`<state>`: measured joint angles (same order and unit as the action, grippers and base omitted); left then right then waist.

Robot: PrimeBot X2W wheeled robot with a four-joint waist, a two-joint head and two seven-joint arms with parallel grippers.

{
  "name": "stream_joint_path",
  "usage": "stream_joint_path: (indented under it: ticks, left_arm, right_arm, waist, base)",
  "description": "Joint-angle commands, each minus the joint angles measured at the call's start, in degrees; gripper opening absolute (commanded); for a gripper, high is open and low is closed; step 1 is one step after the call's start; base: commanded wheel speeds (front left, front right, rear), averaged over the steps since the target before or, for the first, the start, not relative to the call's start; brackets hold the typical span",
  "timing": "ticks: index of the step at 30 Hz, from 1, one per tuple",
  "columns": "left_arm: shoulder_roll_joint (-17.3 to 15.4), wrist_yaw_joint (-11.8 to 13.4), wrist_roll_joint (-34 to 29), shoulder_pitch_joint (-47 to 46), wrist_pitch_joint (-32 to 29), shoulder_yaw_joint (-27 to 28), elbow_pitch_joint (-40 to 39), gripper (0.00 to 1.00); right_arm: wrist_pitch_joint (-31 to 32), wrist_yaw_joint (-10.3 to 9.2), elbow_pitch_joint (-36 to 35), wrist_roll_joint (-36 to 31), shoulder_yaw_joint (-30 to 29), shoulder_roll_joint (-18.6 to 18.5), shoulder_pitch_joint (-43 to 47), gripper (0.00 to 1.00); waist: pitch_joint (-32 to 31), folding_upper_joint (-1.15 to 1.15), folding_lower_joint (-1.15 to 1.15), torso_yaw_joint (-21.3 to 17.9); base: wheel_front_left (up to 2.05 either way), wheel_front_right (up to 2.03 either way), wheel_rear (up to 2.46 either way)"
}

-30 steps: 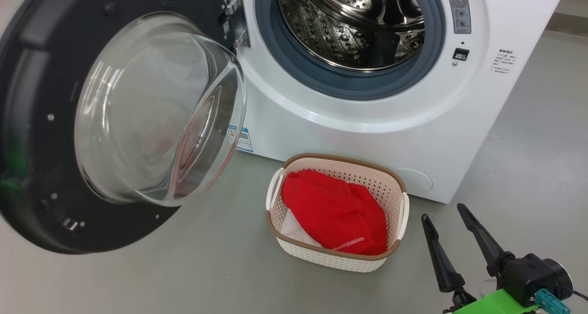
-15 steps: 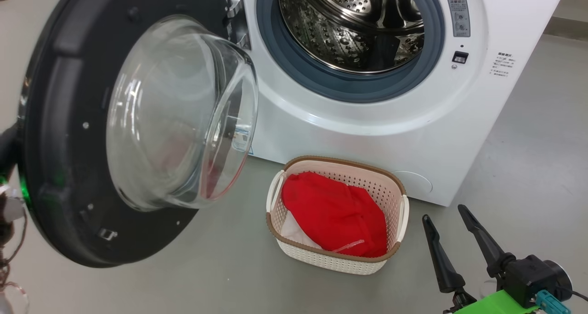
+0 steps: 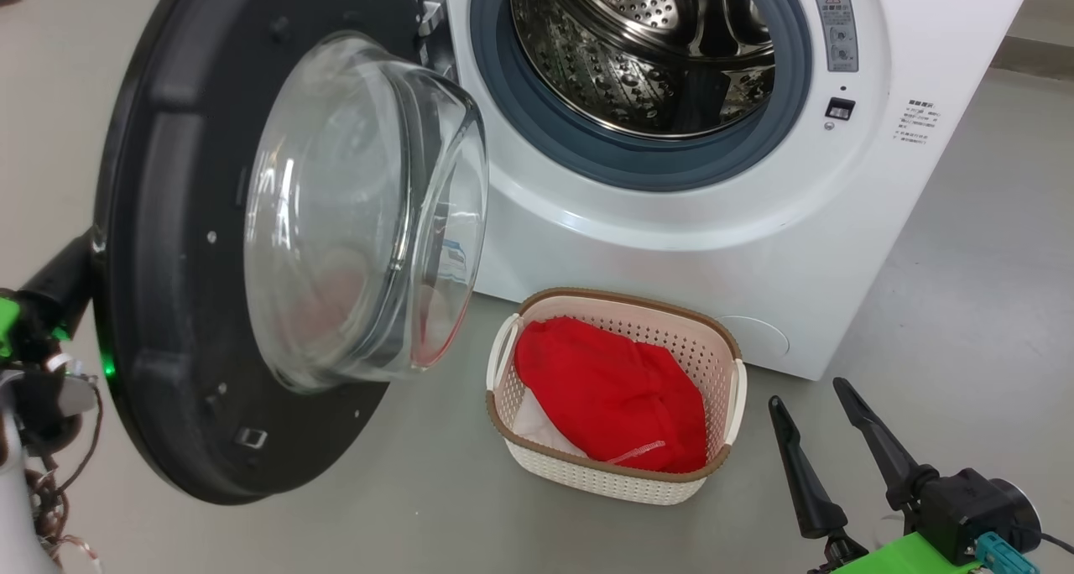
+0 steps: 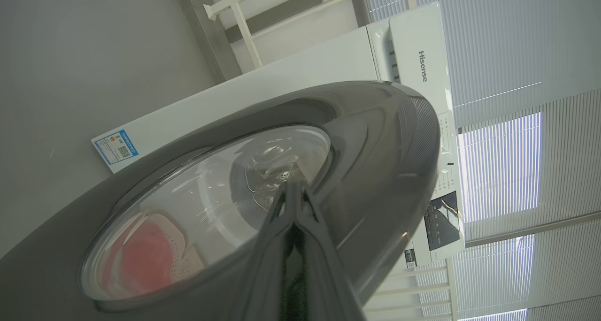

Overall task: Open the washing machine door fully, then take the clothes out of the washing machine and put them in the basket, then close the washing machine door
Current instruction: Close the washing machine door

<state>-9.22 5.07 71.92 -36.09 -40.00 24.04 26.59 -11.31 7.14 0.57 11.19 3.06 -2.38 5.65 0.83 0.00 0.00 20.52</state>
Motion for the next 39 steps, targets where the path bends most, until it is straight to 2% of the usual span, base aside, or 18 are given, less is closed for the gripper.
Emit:
stream_joint_path:
  ticks: [1,17,39]
  left_arm:
    - [-0.9,0.3,0.4,0.4,-0.9,0.2,-2.8,0.0]
    - [3.8,2.0,1.7,2.7,-2.4,-2.4,-9.5,0.0]
    - [6.2,-0.1,4.9,1.9,-1.8,-8.8,-7.1,0.0]
  right_arm:
    - [-0.7,0.35,-1.2,0.8,1.6,-0.5,-1.6,1.0]
    - [-1.0,0.35,-0.7,1.2,1.9,-0.5,-2.1,1.0]
    - [-1.0,0.35,-0.5,1.8,1.8,-0.5,-2.4,1.0]
  waist:
    - [0.1,0.0,0.0,-0.1]
    - [0.0,0.0,0.0,-1.6]
    - [0.0,0.0,0.0,-5.3]
  base:
    - [0.0,0.0,0.0]
    - [0.0,0.0,0.0]
    - [0.0,0.0,0.0]
